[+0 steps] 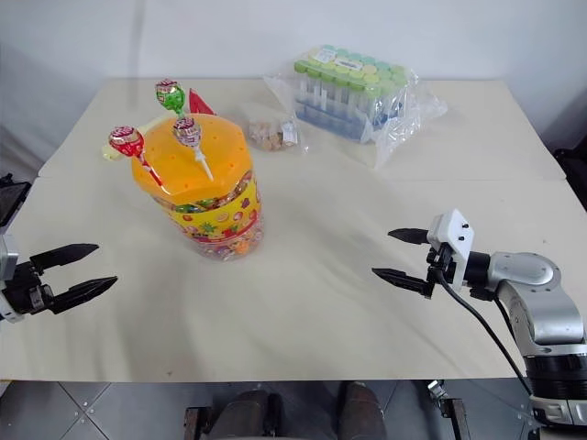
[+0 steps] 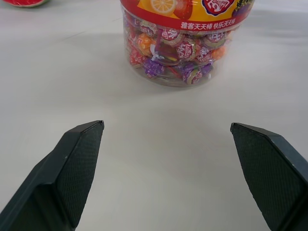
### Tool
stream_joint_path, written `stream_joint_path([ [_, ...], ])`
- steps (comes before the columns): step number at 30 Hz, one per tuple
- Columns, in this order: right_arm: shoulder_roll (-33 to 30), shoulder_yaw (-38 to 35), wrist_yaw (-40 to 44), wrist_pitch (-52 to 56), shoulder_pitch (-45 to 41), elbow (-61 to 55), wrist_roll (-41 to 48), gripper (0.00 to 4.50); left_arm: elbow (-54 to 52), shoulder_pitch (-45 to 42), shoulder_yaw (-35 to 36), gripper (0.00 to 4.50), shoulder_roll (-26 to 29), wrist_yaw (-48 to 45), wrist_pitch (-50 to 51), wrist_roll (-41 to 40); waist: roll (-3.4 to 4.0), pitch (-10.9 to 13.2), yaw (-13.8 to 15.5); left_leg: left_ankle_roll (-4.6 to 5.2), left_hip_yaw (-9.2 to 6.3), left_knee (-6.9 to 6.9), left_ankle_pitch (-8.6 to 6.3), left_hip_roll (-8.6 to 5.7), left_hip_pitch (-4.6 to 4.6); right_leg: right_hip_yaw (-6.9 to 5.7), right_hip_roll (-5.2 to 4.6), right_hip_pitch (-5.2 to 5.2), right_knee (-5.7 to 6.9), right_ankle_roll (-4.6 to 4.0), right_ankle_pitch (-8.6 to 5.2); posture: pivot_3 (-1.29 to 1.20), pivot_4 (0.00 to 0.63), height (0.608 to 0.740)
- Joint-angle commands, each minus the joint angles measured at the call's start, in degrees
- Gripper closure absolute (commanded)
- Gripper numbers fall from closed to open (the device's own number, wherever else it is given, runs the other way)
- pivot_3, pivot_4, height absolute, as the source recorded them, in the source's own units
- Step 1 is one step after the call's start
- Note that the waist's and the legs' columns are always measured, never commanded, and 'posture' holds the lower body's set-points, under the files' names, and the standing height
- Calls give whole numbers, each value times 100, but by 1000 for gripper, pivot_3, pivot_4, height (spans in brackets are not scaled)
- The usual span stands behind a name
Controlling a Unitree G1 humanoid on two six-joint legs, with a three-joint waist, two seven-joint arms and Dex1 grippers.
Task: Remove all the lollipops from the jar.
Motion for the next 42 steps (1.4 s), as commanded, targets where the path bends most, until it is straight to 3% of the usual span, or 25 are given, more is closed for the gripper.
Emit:
stream_joint_path([
  [1, -9, -71, 30, -105, -126, -10, 20, 0, -104, 96, 235, 23, 74, -128, -66, -121, 0, 0, -2, 0, 1, 0, 0, 0, 0, 1, 0, 0, 0, 0, 0, 0, 150, 740],
  [9, -30, -19, 147, -111, -350, 215, -27, 0, -1090, 744, 665, 23, 155, 155, 431, -154, 0, 0, -11, 2, 6, 1, -3, 2, 1, 6, 1, -1, 0, 0, 0, 0, 150, 740],
  [12, -47, -26, 174, -67, -472, 270, -24, 0, -1581, 890, 1039, 23, 328, 210, 1042, -465, 0, 0, -9, 2, 5, 4, -4, 3, 0, 6, 1, -2, 1, 0, 0, 0, 150, 740],
  [15, -126, -43, 318, -153, -584, 368, -41, 0, -2016, 893, 1592, 23, 336, 156, 1028, -715, 0, 0, 5, 2, 4, 8, -5, 5, 1, 7, 1, -1, 3, 0, 0, 0, 150, 740],
  [17, -215, -96, 474, -182, -704, 454, -7, 0, -2369, 779, 2097, 23, 188, 116, 1188, -1351, 1, 1, 0, 3, 4, 8, -6, 5, -1, 8, 0, -1, 1, 0, 0, 0, 150, 740],
  [21, -363, -208, 716, -93, -947, 459, 171, 0, -2837, 852, 2349, 23, 225, 73, 1442, -1721, 5, 2, -6, 3, 7, 8, -8, 5, 1, 10, 0, -1, 0, 0, 0, 0, 150, 740],
  [25, -453, -251, 862, 8, -1195, 345, 344, 0, -2947, 430, 2037, 23, 327, 175, 1498, -1962, 6, 3, 4, 3, 8, 11, -7, 6, 3, 11, 3, -1, 4, 0, 1, 0, 150, 740],
  [32, -297, -278, 698, 282, -1650, -38, 714, 0, -2265, -894, 640, 23, 429, 319, 1074, -1396, 6, 3, 8, 3, 8, 16, -7, 3, 2, 11, 4, -2, 10, -1, 1, 0, 150, 740],
  [42, -255, -507, 340, 588, -1503, -775, 1123, 0, -1421, -2626, -727, 23, 74, -236, 865, -1417, 4, 3, 7, 3, 14, 16, -7, 3, -2, 12, 7, -4, 6, 1, 2, 0, 150, 740],
])
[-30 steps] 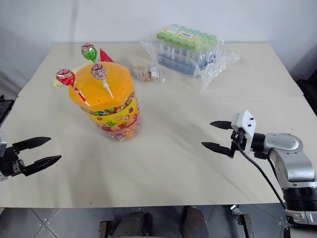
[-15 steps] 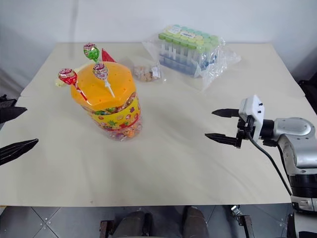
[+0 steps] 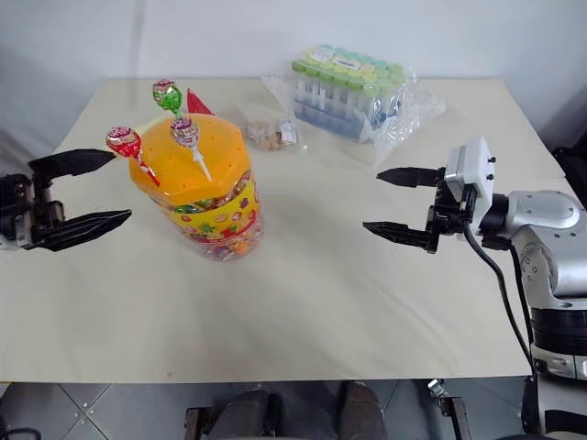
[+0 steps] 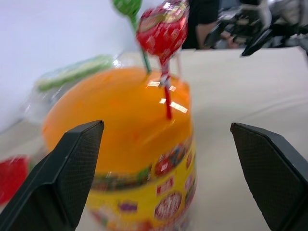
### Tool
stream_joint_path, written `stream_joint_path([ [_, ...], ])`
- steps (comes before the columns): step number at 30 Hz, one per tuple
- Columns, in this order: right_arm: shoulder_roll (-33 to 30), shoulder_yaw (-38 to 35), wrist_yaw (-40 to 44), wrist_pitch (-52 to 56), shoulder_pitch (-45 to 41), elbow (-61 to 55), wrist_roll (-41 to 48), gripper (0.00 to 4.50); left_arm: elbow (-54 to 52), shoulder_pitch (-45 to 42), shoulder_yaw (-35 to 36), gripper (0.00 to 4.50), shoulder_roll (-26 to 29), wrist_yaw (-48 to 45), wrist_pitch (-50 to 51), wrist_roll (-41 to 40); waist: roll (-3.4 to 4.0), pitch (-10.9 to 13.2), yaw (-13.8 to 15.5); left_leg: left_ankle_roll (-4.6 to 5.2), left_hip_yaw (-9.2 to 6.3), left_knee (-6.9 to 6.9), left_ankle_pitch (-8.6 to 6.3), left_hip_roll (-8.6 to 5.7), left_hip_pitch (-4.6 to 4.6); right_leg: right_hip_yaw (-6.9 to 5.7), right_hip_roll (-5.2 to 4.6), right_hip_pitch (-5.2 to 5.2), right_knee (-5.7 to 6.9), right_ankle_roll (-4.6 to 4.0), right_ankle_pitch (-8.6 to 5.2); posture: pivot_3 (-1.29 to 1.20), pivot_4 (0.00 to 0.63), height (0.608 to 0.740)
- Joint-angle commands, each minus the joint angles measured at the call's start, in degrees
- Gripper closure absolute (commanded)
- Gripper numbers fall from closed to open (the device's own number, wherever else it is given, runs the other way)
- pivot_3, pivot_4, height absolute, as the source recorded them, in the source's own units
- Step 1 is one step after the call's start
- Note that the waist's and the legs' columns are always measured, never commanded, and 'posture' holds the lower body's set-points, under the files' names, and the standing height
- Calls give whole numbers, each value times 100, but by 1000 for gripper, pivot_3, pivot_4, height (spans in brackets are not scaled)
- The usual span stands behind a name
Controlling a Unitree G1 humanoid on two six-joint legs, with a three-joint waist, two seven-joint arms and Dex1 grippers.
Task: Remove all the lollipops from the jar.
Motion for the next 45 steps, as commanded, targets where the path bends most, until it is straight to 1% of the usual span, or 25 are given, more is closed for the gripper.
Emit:
stream_joint_path([
  [1, -61, -298, -107, 104, 66, -442, 270, 0, 229, -568, -292, 23, -48, -300, 38, -131, -1, 0, 14, 0, 0, 1, 0, 0, -1, 0, 0, 0, 0, 0, 0, 0, 150, 740],
  [6, 38, -303, -258, 207, 50, -585, 417, 0, 591, -1047, -759, 23, -133, -590, 73, 46, -1, 0, 3, 0, 2, 4, 0, -1, 1, 2, 1, 1, 2, 2, 1, 0, 150, 740],
  [7, 61, -297, -302, 205, 66, -630, 432, 0, 659, -1135, -847, 198, -172, -638, 104, 51, -1, 0, 3, 0, 3, 4, 0, -1, 2, 2, 1, 1, 3, 2, 1, 0, 150, 740],
  [11, 111, -344, -440, 256, 104, -767, 501, 0, 890, -1313, -998, 1216, -249, -794, 210, 37, -1, 0, 2, 1, 3, 4, 0, -1, 0, 2, 1, 0, 2, 2, 1, 0, 150, 740],
  [14, 95, -380, -503, 248, 151, -794, 512, 0, 983, -1435, -1036, 2172, -317, -814, 252, 45, -2, 0, 2, 1, 3, 4, 0, -1, 1, 3, 2, 1, 2, 2, 1, 0, 150, 740],
  [17, 76, -398, -523, 221, 174, -778, 503, 0, 1052, -1605, -1024, 3251, -433, -814, 223, 0, -2, 0, 11, 1, 3, 5, 0, -1, 0, 2, 2, 0, 3, 2, 1, 0, 150, 740],
  [21, 55, -393, -485, 168, 132, -682, 465, 0, 1183, -1957, -1022, 4448, -508, -758, 211, 26, -4, 1, 19, 1, 2, 9, 0, -2, -3, 2, 1, 0, 2, 3, 2, 0, 150, 740],
  [24, 21, -358, -402, 123, 83, -591, 419, 0, 1224, -2258, -960, 4481, -547, -694, 236, -24, -4, 1, 16, 1, 2, 9, 0, -2, -4, 1, 2, 0, 2, 3, 2, 0, 150, 740],
  [27, 0, -342, -331, 111, -7, -501, 393, 0, 1101, -2443, -826, 4481, -402, -602, 468, -152, -5, 2, 5, 1, 2, 9, 0, -2, -3, 3, 1, 1, 3, 4, 2, 0, 150, 740],
  [30, -24, -334, -238, 71, -100, -368, 340, 0, 814, -2391, -523, 4481, -168, -441, 708, -333, -6, 2, -18, 1, 2, 9, 0, 0, -2, 3, 2, 0, 3, 4, 2, 0, 150, 740],
  [33, -39, -296, -155, 13, -191, -223, 284, 0, 588, -2312, 33, 4481, 129, 150, 944, -420, -11, 5, -33, 1, 3, 9, 0, 1, -3, 5, 2, -1, 2, 4, 2, 0, 150, 740],
  [36, -15, -236, -74, -33, -265, -106, 218, 0, 470, -2043, 566, 4481, 394, 1048, 1189, -206, -11, 5, -23, 1, 2, 8, 0, 2, -2, 6, 2, -3, 3, 4, 2, 0, 150, 740],
  [38, 11, -198, -24, -65, -303, -33, 177, 0, 275, -1615, 846, 4481, 593, 1603, 1494, 6, -11, 5, -16, 1, 3, 8, 0, 2, 1, 8, 2, -2, 4, 4, 2, 0, 150, 740],
  [39, 36, -161, 1, -85, -343, 21, 151, 0, 125, -1268, 987, 4481, 730, 1964, 1798, 207, -11, 6, -15, 1, 3, 8, 0, 1, 3, 9, 2, -1, 6, 4, 2, 0, 150, 740],
  [41, 94, -72, 47, -136, -428, 129, 100, 0, -216, -486, 1371, 4481, 959, 2904, 2865, 593, -12, 6, -24, 1, 3, 8, 0, 1, 3, 11, 2, -2, 6, 4, 2, 0, 150, 740],
  [43, 159, 5, 100, -192, -494, 219, 57, 0, -600, 311, 1717, 4481, 971, 3284, 3492, 800, -12, 7, -25, 2, 5, 6, 0, 2, 4, 14, 2, -4, 9, 4, 2, 0, 150, 740],
  [45, 229, 94, 157, -249, -586, 338, 7, 0, -1042, 1113, 2038, 4481, 787, 3576, 4001, 1003, -19, 9, -22, 1, 5, 6, 0, 4, 2, 14, 2, -6, 11, 4, 2, 0, 150, 740],
])
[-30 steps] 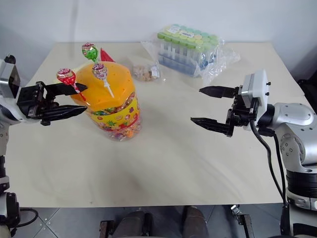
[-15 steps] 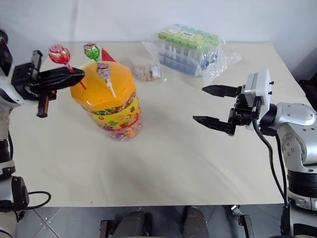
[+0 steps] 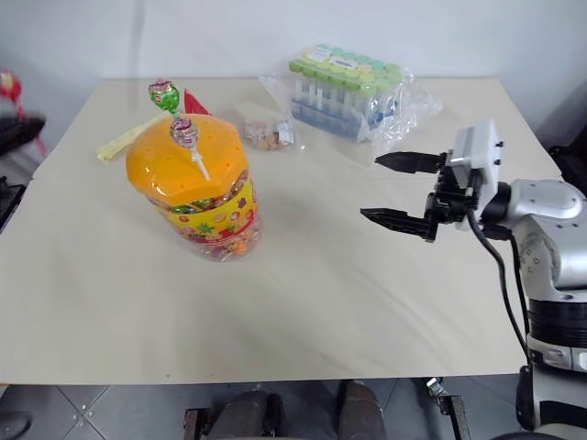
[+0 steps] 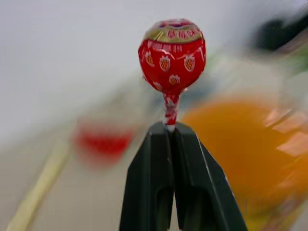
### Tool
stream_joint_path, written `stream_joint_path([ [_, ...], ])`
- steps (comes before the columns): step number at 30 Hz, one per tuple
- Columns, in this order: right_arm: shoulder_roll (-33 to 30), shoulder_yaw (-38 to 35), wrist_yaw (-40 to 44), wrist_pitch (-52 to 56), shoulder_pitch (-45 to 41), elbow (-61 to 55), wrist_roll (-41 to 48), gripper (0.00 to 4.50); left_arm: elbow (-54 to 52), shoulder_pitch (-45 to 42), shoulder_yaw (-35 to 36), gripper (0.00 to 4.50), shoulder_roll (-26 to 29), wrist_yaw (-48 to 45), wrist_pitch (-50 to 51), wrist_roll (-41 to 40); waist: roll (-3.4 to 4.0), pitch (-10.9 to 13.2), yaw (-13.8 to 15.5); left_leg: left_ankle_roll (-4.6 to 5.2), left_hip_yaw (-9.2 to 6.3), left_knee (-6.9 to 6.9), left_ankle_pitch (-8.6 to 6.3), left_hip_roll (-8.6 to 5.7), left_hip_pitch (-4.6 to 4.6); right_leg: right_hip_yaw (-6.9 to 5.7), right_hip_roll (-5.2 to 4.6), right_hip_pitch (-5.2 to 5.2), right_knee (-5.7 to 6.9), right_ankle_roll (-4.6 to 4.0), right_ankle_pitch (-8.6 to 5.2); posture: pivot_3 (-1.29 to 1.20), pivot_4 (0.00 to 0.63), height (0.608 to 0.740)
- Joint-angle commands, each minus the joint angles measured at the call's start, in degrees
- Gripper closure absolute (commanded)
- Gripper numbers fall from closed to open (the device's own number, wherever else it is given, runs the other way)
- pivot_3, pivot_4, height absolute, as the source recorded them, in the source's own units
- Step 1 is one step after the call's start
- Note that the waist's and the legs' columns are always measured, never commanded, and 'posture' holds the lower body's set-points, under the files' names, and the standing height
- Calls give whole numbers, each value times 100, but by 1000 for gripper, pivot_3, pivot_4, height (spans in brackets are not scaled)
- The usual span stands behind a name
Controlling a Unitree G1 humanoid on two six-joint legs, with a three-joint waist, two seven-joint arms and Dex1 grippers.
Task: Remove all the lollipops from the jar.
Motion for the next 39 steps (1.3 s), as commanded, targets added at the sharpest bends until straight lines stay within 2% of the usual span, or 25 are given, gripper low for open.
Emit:
stream_joint_path([
  [1, 74, 32, 117, -173, -195, 57, -26, 0, -789, 859, 635, 4481, -150, 553, 830, 353, -4, 1, 1, 0, 1, -1, 0, 1, -2, 1, 1, -3, -2, 0, 0, 0, 150, 740],
  [5, 175, 128, 203, -266, -329, 227, -106, 0, -1029, 1544, 749, 4481, -396, 904, 1219, 605, -8, 1, 52, -1, -1, 0, -1, 0, -2, 1, 0, -2, -1, 0, 0, 0, 150, 740],
  [12, 296, 204, 285, -327, -408, 309, -181, 0, -570, 2015, 508, 4481, -254, 948, 1236, 1080, -8, 1, 53, -7, 0, -1, -3, 1, -2, 2, 0, -5, 0, -3, -1, 0, 150, 740],
  [13, 305, 204, 288, -332, -406, 308, -186, 0, -529, 1995, 497, 3988, -272, 944, 1188, 1112, -8, 1, 46, -7, 0, -1, -3, 0, -2, 2, 0, -5, 1, -3, -1, 0, 150, 740],
  [15, 323, 207, 272, -333, -389, 290, -192, 0, -502, 2013, 458, 3512, -256, 826, 1094, 1130, -8, 1, 30, -7, 0, -1, -3, 0, -1, 3, 0, -5, 0, -3, -1, 0, 150, 740],
  [23, 337, 199, 234, -347, -312, 233, -206, 0, -420, 1986, 405, 931, -164, 741, 1077, 1222, -8, 1, 9, -8, 3, -3, -4, 1, -1, 5, 0, -9, 1, -3, -1, 0, 150, 740],
  [26, 320, 186, 213, -348, -353, 244, -228, 0, -476, 1901, 481, 35, 77, 500, 994, 1167, -9, 1, 9, -8, 4, -3, -4, 1, -2, 5, 0, -11, 2, -3, -1, 0, 150, 740],
  [31, 264, 157, 172, -290, -427, 214, -243, 0, -557, 1413, 671, 35, 246, -5, 452, 898, -11, 2, 25, -8, 7, -3, -4, -2, -7, 10, -4, -20, 8, -3, -1, 0, 150, 740],
  [35, 296, 186, -23, -28, -529, -122, -120, 0, -496, 471, 980, 35, -126, -714, 123, -182, -10, 2, 13, -8, 10, -2, -4, 0, -10, 11, -3, -25, 11, -3, -1, 0, 150, 740],
  [39, 475, 363, -340, 248, -725, -550, -86, 0, -290, 145, 965, 35, -507, -1637, -695, -776, -11, 2, -28, -8, 35, -3, -3, 2, -4, 29, -1, -41, 24, -4, -2, 0, 150, 740],
])
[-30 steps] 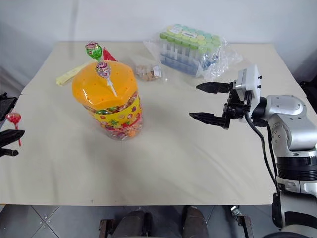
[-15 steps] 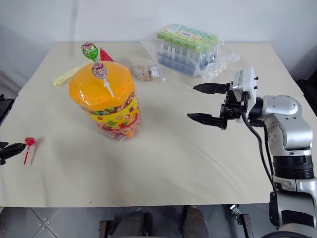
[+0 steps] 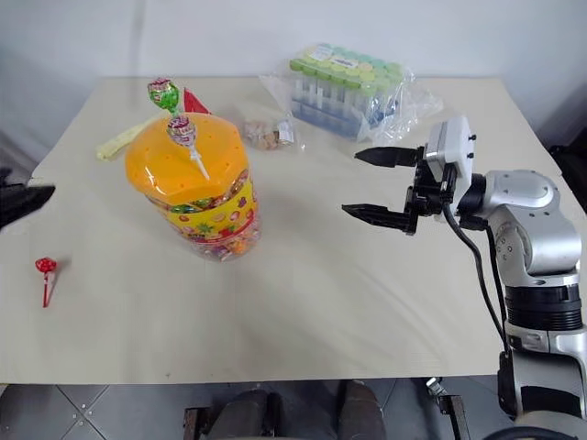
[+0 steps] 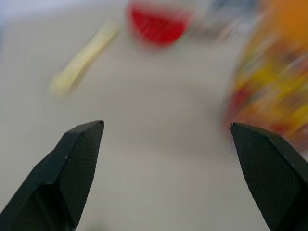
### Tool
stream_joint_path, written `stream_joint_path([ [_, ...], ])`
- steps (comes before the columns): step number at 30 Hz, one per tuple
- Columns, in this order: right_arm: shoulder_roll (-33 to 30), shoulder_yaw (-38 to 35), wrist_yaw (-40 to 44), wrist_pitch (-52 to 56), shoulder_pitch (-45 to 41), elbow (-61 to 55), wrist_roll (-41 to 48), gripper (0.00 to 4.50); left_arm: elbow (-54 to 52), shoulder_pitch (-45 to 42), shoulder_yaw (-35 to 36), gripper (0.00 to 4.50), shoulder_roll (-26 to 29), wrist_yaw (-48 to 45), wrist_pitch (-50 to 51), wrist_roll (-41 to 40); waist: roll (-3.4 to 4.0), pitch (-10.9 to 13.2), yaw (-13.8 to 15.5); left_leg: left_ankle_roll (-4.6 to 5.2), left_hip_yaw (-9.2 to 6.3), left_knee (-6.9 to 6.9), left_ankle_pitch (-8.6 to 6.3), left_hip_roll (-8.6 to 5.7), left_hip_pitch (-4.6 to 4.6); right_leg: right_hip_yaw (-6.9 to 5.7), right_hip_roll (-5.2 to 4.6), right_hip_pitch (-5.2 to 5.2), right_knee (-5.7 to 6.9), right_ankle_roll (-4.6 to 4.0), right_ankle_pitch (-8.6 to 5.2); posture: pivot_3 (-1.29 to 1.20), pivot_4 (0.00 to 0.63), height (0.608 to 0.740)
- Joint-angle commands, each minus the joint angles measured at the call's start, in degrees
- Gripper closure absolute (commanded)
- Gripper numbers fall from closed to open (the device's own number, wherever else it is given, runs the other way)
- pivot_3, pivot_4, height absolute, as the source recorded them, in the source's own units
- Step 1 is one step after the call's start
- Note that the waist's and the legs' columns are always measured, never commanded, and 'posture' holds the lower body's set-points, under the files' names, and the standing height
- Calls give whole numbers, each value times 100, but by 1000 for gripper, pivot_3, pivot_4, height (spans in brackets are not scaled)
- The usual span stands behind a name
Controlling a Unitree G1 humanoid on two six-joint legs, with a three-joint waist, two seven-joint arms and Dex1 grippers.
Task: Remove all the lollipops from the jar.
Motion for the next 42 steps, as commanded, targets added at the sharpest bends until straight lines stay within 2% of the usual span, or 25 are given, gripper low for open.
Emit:
stream_joint_path([
  [1, 155, 124, -353, 241, -283, -503, 73, 0, 122, -142, 141, 35, -162, -811, -712, -484, -1, 0, -24, 0, 8, 0, 0, 1, -3, 5, 1, -10, 9, -1, 0, 0, 150, 740],
  [5, 485, 461, -839, 740, -685, -771, 67, 0, 369, -121, -92, 35, -180, -1464, -1219, -607, -2, 0, -53, 0, 32, 0, 0, 0, -2, 29, 2, -31, 27, -1, -1, 0, 150, 740],
  [10, 1205, 746, -1505, 1395, -1144, -982, 274, 0, 613, -68, -583, 35, -193, -1976, -1821, -460, -4, -2, -87, 1, 39, 0, 0, 0, -1, 40, 3, -38, 35, -1, -1, 0, 150, 740],
  [14, 1761, 1033, -1805, 1539, -1375, -1031, 247, 0, 771, -266, -691, 35, -349, -2356, -1833, -979, -11, -6, -109, 1, 39, 1, 0, -1, -4, 43, 4, -40, 35, -1, -1, 0, 150, 740],
  [21, 2346, 1620, -1691, 1556, -1385, -1022, 200, 0, 651, -10, -653, 35, -429, -2441, -1969, -1009, -13, -7, -138, 1, 44, 1, 0, 2, -2, 52, 10, -45, 37, -1, -1, 0, 150, 740],
  [25, 2717, 1948, -1694, 1322, -1515, -589, -118, 0, 384, 189, -506, 35, -566, -2312, -1948, -1188, -13, -7, -144, 1, 48, 1, 0, 3, -1, 60, 13, -50, 42, -1, -1, 0, 150, 740],
  [31, 3108, 2061, -1627, 957, -1836, 92, -470, 0, -12, 647, -148, 35, -643, -2193, -1863, -1496, -17, -9, -167, 1, 51, 1, 0, 8, 0, 72, 19, -54, 44, -2, -1, 0, 150, 740],
  [39, 3235, 1960, -1400, 854, -1969, 231, -490, 0, -291, 1099, 147, 35, -674, -1949, -1877, -1720, -19, -10, -165, 1, 51, 1, -1, 9, 3, 80, 20, -56, 45, -2, -1, 0, 150, 740],
  [42, 3218, 1920, -1349, 878, -1950, 178, -448, 585, -323, 1148, 158, 0, -679, -1885, -1896, -1766, -19, -11, -161, 1, 50, 1, -1, 9, 2, 81, 20, -56, 45, -3, -1, 0, 150, 740],
])
